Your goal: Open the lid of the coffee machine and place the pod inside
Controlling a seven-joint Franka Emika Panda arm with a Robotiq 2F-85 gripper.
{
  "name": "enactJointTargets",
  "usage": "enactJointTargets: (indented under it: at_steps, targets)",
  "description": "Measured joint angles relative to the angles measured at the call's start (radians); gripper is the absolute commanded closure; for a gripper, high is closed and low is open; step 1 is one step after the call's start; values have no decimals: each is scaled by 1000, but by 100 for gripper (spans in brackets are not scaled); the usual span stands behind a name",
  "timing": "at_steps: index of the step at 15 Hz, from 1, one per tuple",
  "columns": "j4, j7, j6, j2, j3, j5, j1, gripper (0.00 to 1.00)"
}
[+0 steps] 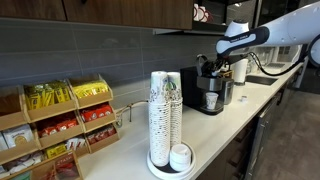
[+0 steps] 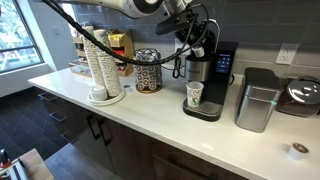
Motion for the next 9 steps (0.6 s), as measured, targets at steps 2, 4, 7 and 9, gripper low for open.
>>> enactJointTargets:
  at_steps: [2, 4, 7, 9]
  targets:
    - [13, 0, -2, 13, 0, 0, -4, 71]
    - [26, 0, -4, 26, 3, 1, -6, 71]
    - [37, -1, -9, 39, 9, 4, -8, 71]
    - [47, -4, -18, 46, 11, 4, -10, 71]
